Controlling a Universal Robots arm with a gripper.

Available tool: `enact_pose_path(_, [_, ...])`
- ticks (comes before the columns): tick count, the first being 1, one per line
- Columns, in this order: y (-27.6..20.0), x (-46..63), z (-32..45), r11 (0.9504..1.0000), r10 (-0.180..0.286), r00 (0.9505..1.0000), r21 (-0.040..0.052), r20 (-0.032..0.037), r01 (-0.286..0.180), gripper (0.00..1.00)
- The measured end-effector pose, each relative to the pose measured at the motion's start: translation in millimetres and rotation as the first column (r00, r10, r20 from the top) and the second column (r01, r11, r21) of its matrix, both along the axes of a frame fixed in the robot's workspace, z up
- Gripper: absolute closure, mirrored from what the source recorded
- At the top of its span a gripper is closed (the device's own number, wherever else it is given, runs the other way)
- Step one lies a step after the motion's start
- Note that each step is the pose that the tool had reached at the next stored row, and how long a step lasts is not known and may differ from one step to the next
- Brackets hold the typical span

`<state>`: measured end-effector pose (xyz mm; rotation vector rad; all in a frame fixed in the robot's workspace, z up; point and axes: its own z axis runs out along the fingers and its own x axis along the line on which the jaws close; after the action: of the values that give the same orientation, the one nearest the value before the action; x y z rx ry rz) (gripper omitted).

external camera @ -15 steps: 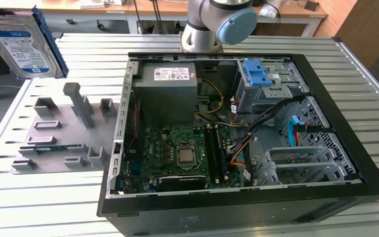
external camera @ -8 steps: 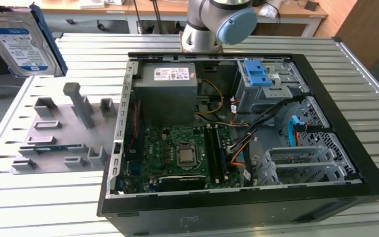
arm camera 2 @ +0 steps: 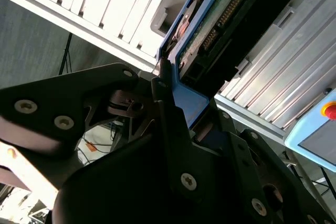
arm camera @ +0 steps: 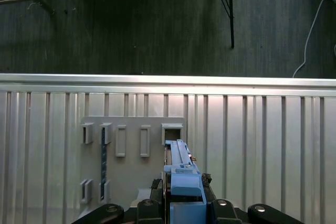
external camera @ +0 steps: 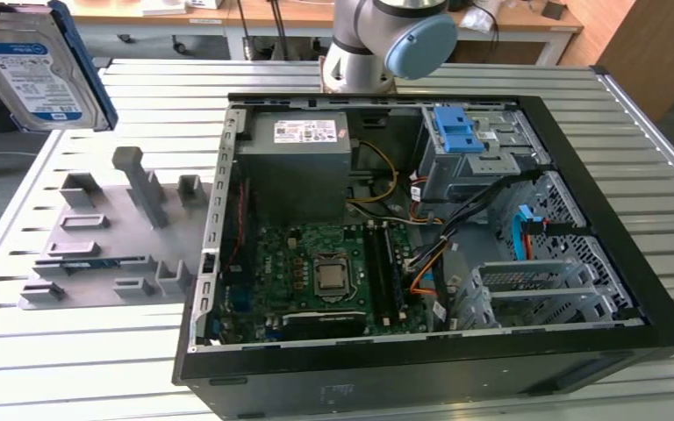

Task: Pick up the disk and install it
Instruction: 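Pick up the disk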

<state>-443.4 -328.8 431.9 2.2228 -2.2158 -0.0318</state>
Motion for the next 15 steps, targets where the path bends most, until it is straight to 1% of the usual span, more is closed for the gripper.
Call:
enact_pose_path(5, [0.0,0.0,4.1,1.0,0.0,1.0,0.0001,0.0,0.0,0.64])
enact_pose_path(11, [0.0,0.0,4.8,0.9998,0.018,0.9998,0.0,-0.0002,-0.018,0.64])
enact_pose_path(15, [0.0,0.0,9.4,0.9998,0.019,0.9998,0.0,-0.0001,-0.019,0.64])
